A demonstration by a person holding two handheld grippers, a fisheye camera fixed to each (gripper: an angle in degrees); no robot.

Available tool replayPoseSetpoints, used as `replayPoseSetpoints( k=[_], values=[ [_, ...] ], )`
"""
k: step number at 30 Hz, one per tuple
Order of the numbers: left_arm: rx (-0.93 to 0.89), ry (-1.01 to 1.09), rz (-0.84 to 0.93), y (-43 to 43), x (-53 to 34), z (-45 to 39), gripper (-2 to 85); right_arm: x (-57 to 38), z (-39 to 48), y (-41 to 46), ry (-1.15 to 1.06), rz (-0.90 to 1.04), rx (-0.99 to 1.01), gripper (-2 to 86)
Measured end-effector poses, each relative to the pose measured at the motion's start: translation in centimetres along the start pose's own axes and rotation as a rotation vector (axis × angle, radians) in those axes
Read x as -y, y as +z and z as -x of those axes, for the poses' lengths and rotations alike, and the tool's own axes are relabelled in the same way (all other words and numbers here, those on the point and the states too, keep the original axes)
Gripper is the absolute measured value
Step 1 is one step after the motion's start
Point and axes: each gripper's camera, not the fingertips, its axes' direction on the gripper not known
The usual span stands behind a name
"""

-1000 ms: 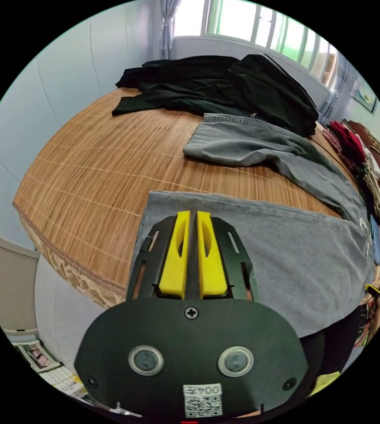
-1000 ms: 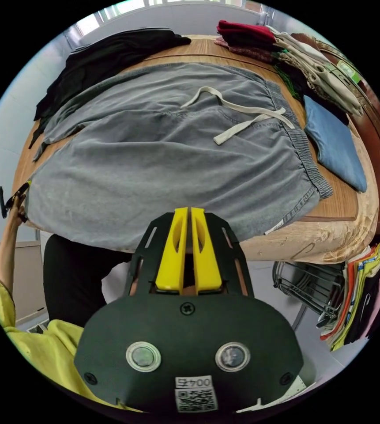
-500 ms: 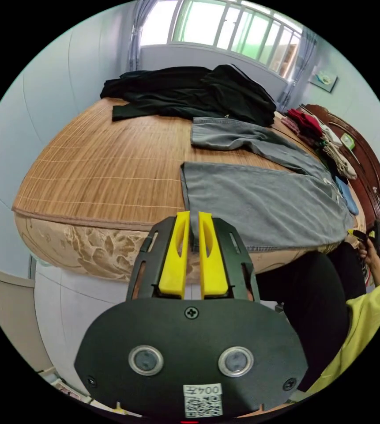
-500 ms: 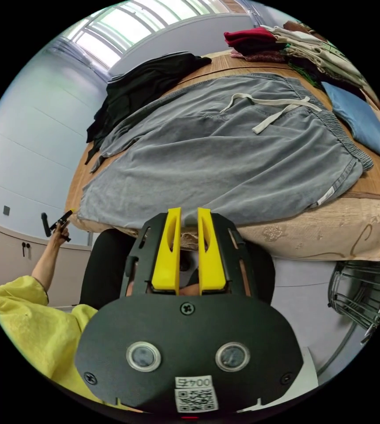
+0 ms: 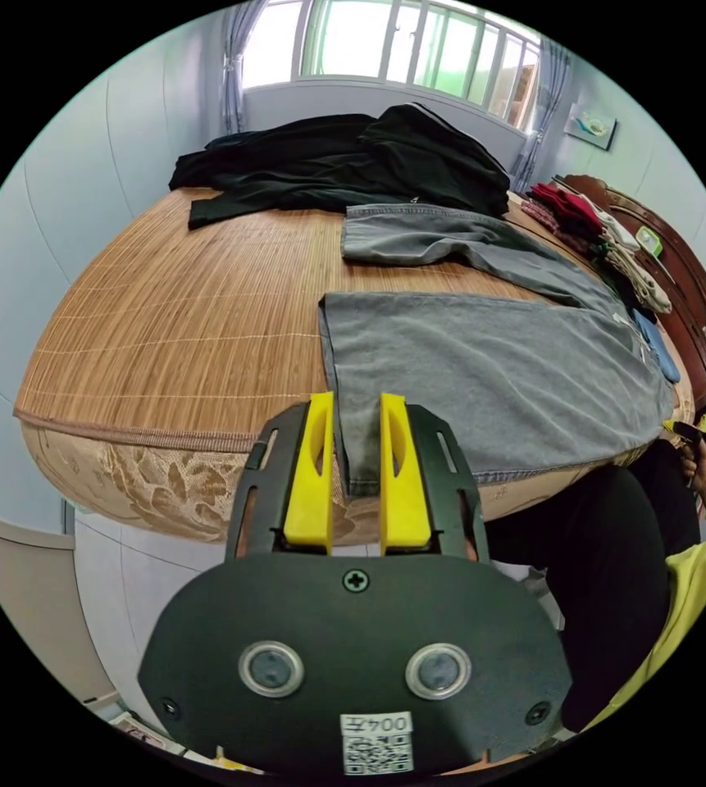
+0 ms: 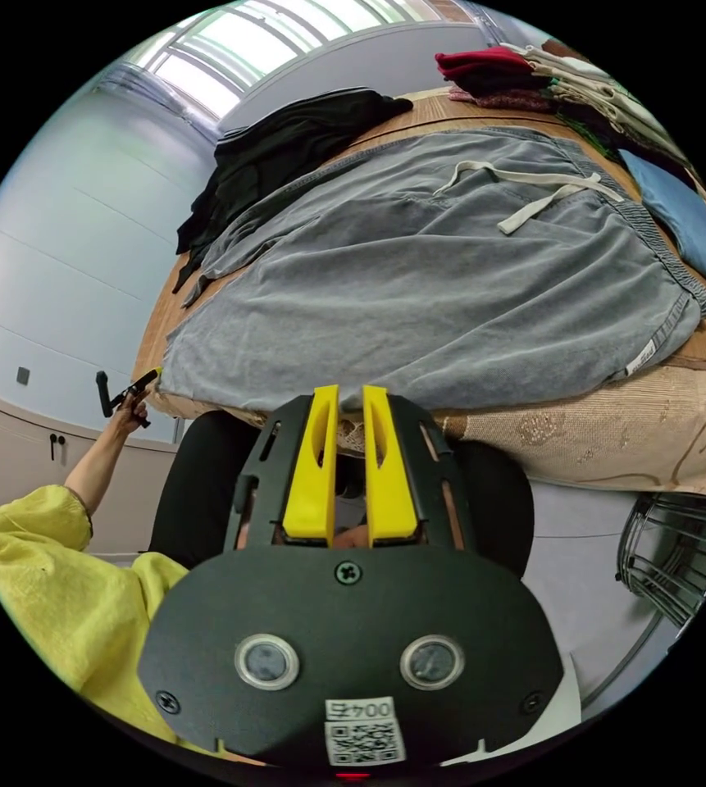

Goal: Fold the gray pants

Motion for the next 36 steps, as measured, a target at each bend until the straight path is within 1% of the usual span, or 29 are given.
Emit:
replayPoseSetpoints(
  k=[3,5,7,11,18,20,23,32,36],
  values=[
    [-0.003,-0.006,0.004,0.2,0.8,-0.1,8.2,0.2,0.9,0.3,-0.015,-0.046,-0.046,8.2],
    [-0.004,-0.016,0.005,0.1,1.1,0.1,7.7,0.5,2.1,0.4,-0.044,-0.134,-0.136,9.8],
    [-0.009,-0.031,-0.001,0.0,1.2,0.4,7.0,1.4,2.6,1.2,-0.038,-0.14,-0.23,9.5],
    [-0.01,-0.048,-0.018,-0.7,1.7,0.8,4.1,5.7,1.9,5.5,-0.001,0.145,-0.367,6.1],
    [-0.011,-0.044,0.009,-0.5,2.9,0.7,1.9,12.3,1.6,10.2,-0.056,0.473,-0.396,5.9],
    [0.009,-0.059,0.015,-0.2,3.2,0.7,1.3,14.1,1.9,12.0,-0.123,0.579,-0.416,5.9],
    [0.043,-0.054,0.036,0.2,3.7,0.4,1.0,15.4,2.1,13.6,-0.173,0.647,-0.424,5.9],
    [0.078,-0.097,0.098,0.4,5.5,1.9,0.6,17.0,1.8,16.0,-0.21,0.681,-0.416,5.9],
    [0.08,-0.139,0.071,-1.1,6.0,2.6,0.5,17.1,2.6,17.2,-0.296,0.703,-0.452,6.1]
  ],
)
